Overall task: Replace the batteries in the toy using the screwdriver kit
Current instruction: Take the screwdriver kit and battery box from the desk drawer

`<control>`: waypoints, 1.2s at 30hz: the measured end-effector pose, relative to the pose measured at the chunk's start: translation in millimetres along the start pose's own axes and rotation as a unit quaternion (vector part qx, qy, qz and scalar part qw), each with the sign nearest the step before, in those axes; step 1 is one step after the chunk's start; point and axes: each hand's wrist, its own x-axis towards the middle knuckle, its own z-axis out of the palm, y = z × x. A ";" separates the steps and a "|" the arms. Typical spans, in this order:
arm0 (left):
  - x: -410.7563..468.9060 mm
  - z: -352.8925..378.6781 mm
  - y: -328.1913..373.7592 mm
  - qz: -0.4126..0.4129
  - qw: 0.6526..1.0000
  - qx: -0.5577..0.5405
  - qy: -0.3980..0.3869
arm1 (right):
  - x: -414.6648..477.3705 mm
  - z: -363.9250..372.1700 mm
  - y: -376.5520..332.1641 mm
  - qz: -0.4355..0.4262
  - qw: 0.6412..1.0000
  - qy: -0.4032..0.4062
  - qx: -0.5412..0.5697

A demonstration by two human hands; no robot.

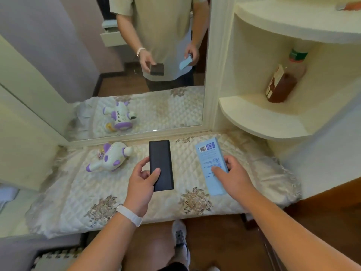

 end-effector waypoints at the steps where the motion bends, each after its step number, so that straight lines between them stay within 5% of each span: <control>1: 11.4 -1.6 -3.0 -0.006 1.000 -0.004 0.002 | 10.7 4.8 -0.6 0.005 1.000 -0.004 -0.007; 14: 150.6 -23.4 -52.3 -0.102 0.994 0.047 0.005 | 146.6 74.4 0.5 0.113 0.989 -0.026 -0.087; 27: 195.5 -11.6 -83.1 -0.141 0.982 0.127 -0.006 | 208.6 125.9 35.9 0.204 0.973 -0.072 -0.079; 36: 196.6 -11.0 -80.5 -0.089 0.962 0.257 -0.003 | 219.7 115.6 51.7 0.125 0.958 -0.066 -0.249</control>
